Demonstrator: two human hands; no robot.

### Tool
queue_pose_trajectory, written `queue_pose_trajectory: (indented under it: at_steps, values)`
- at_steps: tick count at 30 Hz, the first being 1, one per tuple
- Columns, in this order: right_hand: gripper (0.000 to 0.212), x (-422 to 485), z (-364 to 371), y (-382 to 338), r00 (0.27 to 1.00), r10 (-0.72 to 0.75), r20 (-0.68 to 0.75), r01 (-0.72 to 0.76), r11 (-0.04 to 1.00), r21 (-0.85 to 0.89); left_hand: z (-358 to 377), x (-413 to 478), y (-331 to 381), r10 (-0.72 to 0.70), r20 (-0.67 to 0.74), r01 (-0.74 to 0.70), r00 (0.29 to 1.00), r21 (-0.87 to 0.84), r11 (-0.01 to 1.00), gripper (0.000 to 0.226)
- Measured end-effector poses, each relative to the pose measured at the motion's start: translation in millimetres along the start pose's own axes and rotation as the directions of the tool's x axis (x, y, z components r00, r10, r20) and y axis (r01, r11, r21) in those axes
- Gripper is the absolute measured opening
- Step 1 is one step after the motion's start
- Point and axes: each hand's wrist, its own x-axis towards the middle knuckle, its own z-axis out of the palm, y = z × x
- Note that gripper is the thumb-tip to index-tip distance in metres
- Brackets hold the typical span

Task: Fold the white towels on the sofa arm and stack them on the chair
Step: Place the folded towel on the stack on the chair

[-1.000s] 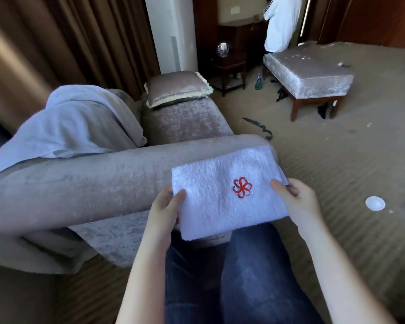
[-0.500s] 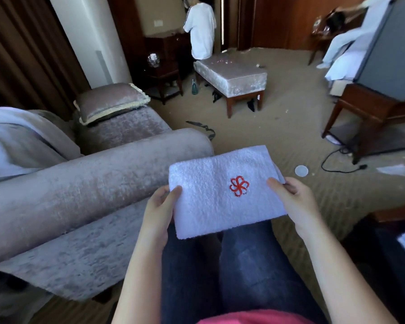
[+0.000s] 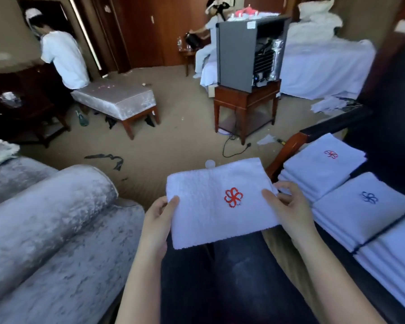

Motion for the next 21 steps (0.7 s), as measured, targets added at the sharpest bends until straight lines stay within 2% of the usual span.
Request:
queue_pose_trajectory:
  at_steps: [4, 7, 9, 11, 13, 14, 15, 16, 17, 18, 19, 20, 21]
  values:
    - [0.022, -12, -33, 32, 0.986, 0.131, -0.102, -0.127, 0.991, 0.051, 33, 5, -22, -0.077, 0.107, 0.071, 0.991, 0.056, 0.996, 0.025]
    - [0.027, -24, -51, 65, 0.955, 0.242, -0.169, -0.247, 0.969, -0.006, 48, 6, -55, -0.185, 0.173, 0.168, 0.967, 0.111, 0.98, 0.027]
    - [0.027, -33, -60, 85, 0.935, 0.297, -0.196, -0.31, 0.95, -0.036, 55, 8, -75, -0.252, 0.176, 0.216, 0.952, 0.2, 0.956, 0.026]
    - [0.024, -44, -64, 99, 0.926, 0.316, -0.206, -0.339, 0.937, -0.086, 60, 12, -88, -0.238, 0.154, 0.175, 0.959, 0.339, 0.924, 0.025]
    - [0.022, -51, -67, 110, 0.919, 0.331, -0.213, -0.36, 0.926, -0.114, 66, 13, -99, -0.161, 0.149, 0.062, 0.976, 0.517, 0.854, 0.029]
    - [0.022, -54, -69, 113, 0.915, 0.342, -0.213, -0.371, 0.922, -0.113, 69, 11, -102, -0.068, 0.143, -0.042, 0.987, 0.653, 0.757, 0.031]
    - [0.023, -58, -71, 114, 0.914, 0.348, -0.21, -0.375, 0.921, -0.106, 72, 9, -105, 0.093, 0.156, -0.18, 0.983, 0.774, 0.607, 0.035]
    - [0.025, -61, -73, 116, 0.915, 0.349, -0.204, -0.373, 0.923, -0.095, 77, 5, -108, 0.265, 0.22, -0.323, 0.939, 0.829, 0.457, 0.039]
    - [0.025, -65, -75, 117, 0.919, 0.342, -0.196, -0.363, 0.928, -0.084, 85, -1, -108, 0.396, 0.318, -0.466, 0.862, 0.805, 0.367, 0.038]
    - [0.024, -68, -77, 117, 0.923, 0.332, -0.192, -0.351, 0.934, -0.072, 95, -7, -106, 0.457, 0.423, -0.597, 0.782, 0.718, 0.358, 0.033]
    - [0.019, -71, -78, 117, 0.927, 0.319, -0.199, -0.335, 0.941, -0.053, 107, -16, -102, 0.45, 0.531, -0.694, 0.718, 0.595, 0.405, 0.032]
    - [0.012, -74, -79, 116, 0.928, 0.308, -0.211, -0.321, 0.946, -0.032, 118, -25, -101, 0.411, 0.634, -0.751, 0.655, 0.485, 0.448, 0.035]
    - [0.007, -76, -80, 116, 0.928, 0.299, -0.224, -0.312, 0.95, -0.026, 129, -35, -101, 0.367, 0.719, -0.789, 0.59, 0.418, 0.451, 0.037]
